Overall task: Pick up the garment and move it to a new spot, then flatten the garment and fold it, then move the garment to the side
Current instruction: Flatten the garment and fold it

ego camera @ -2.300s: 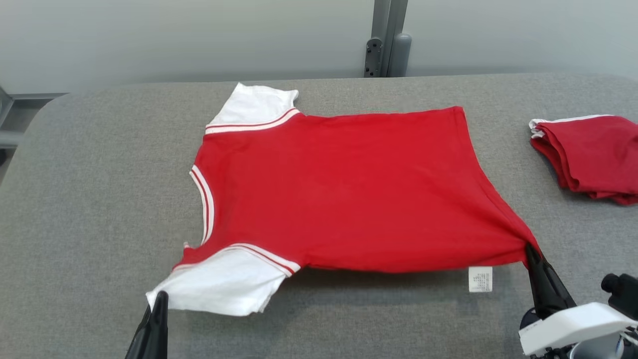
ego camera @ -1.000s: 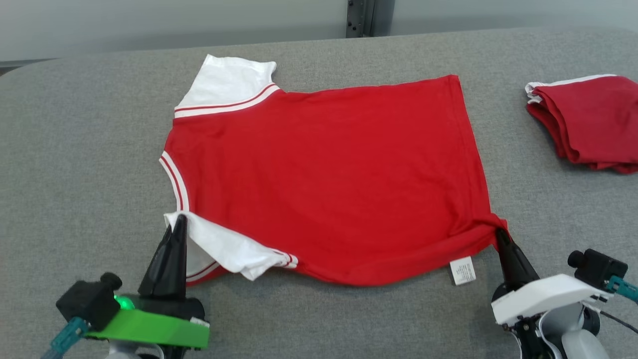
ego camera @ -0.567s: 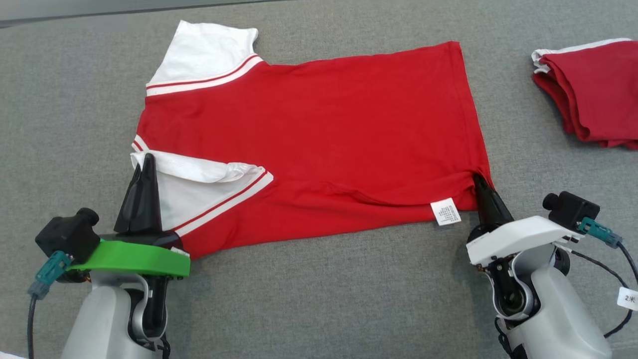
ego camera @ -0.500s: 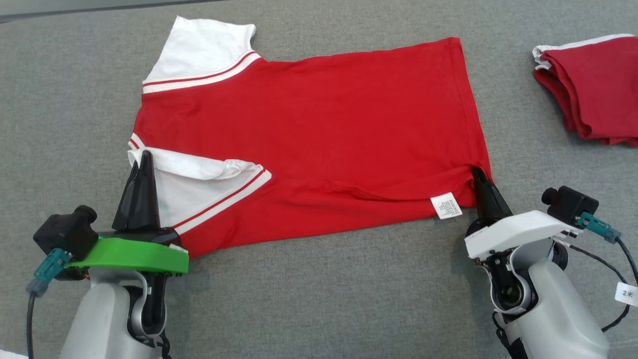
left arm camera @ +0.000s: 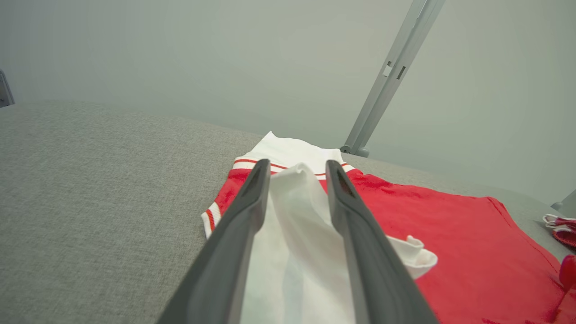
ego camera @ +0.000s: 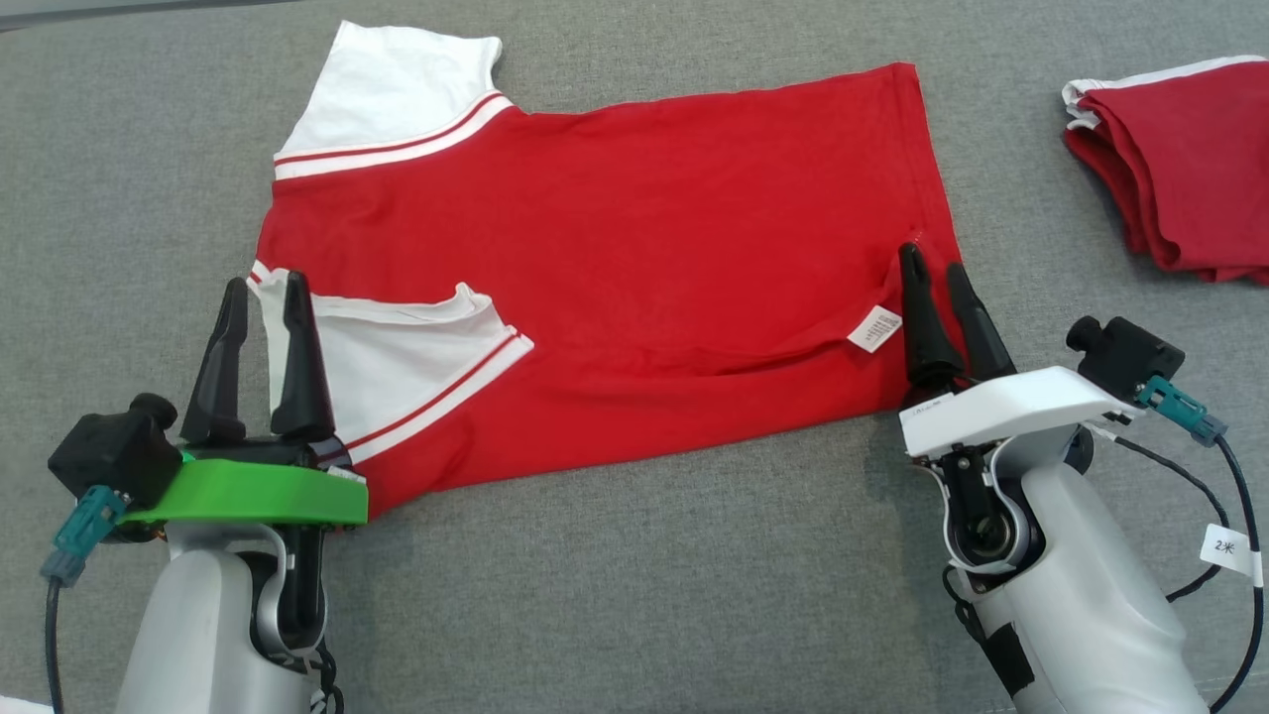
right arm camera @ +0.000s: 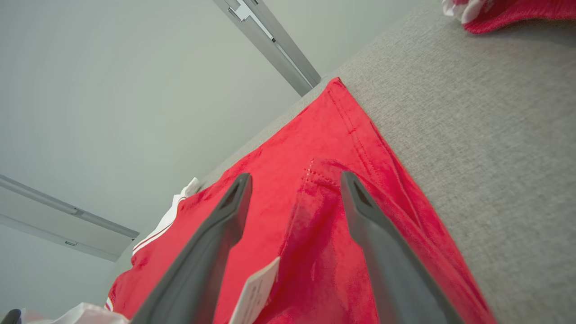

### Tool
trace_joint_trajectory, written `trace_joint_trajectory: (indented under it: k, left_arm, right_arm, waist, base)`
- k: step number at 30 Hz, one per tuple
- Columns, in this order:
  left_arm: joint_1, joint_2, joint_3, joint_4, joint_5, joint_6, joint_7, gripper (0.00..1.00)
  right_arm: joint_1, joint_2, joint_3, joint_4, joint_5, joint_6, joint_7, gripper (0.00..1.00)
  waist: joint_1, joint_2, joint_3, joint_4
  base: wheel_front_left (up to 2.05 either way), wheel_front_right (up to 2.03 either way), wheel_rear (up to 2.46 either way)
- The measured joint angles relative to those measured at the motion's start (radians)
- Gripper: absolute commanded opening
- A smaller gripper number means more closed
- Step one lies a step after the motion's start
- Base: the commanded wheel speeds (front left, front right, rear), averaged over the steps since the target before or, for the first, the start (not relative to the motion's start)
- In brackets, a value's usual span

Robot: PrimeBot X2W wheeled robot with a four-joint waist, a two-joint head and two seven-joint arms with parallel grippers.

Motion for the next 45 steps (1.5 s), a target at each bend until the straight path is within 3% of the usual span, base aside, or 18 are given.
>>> trace_joint_trajectory:
  k: [7,14,19,23,29,36,37,38,39,40,45]
  left_arm:
    - [0.06,-0.004,-0.005,-0.067,-0.002,0.0,-0.001,1.0]
    - [0.206,0.007,0.015,-0.123,-0.028,0.0,-0.001,1.0]
    - [0.297,0.022,0.014,-0.106,-0.059,0.0,0.016,1.0]
    - [0.335,0.022,0.006,-0.074,-0.097,0.002,0.089,1.0]
    - [0.339,0.011,-0.006,-0.038,-0.144,0.009,0.162,1.0]
    - [0.297,-0.001,0.011,0.02,-0.18,0.022,0.174,1.0]
    - [0.292,-0.001,0.01,0.026,-0.182,0.022,0.174,0.81]
    - [0.288,0.0,0.009,0.031,-0.182,0.022,0.178,0.46]
    - [0.284,0.001,0.007,0.034,-0.182,0.021,0.177,0.18]
    - [0.28,0.001,0.005,0.035,-0.183,0.021,0.173,0.0]
    - [0.271,0.01,-0.016,0.017,-0.174,0.014,0.147,0.0]
  right_arm:
    - [0.024,0.001,-0.078,-0.031,-0.138,0.0,-0.017,1.0]
    - [0.142,0.0,-0.19,-0.105,-0.288,0.0,-0.006,1.0]
    - [0.224,0.0,-0.21,-0.158,-0.29,0.0,0.031,1.0]
    - [0.255,0.0,-0.214,-0.189,-0.29,0.0,0.05,1.0]
    - [0.261,0.0,-0.204,-0.214,-0.288,0.0,0.064,1.0]
    - [0.256,0.0,-0.196,-0.222,-0.299,0.0,0.079,1.0]
    - [0.256,0.0,-0.194,-0.222,-0.301,0.0,0.085,1.0]
    - [0.255,0.0,-0.193,-0.222,-0.303,0.0,0.086,1.0]
    - [0.255,0.0,-0.193,-0.222,-0.306,0.0,0.088,1.0]
    - [0.254,0.0,-0.194,-0.221,-0.309,0.0,0.093,1.0]
    - [0.254,0.0,-0.199,-0.184,-0.316,0.0,0.132,1.0]
  waist:
    - [0.0,0.0,-0.013,0.003]
    - [0.0,0.0,-0.05,0.012]
    - [0.0,0.0,-0.078,0.022]
    - [0.0,0.0,-0.09,0.026]
    - [0.0,0.0,-0.081,0.018]
    - [0.0,0.0,-0.062,0.003]
    - [0.0,0.0,-0.059,0.001]
    - [0.0,0.0,-0.056,-0.001]
    - [0.0,0.0,-0.054,-0.003]
    - [0.0,0.0,-0.051,-0.005]
    - [0.0,0.0,-0.045,-0.005]
  base:
    - [0.0,0.0,0.0]
    - [0.0,0.0,0.0]
    - [0.0,0.0,0.0]
    - [0.0,0.0,0.0]
    - [0.0,0.0,0.0]
    - [0.0,0.0,0.0]
    - [0.0,0.0,0.0]
    - [0.0,0.0,0.0]
    - [0.0,0.0,0.0]
    - [0.0,0.0,0.0]
    - [0.0,0.0,0.0]
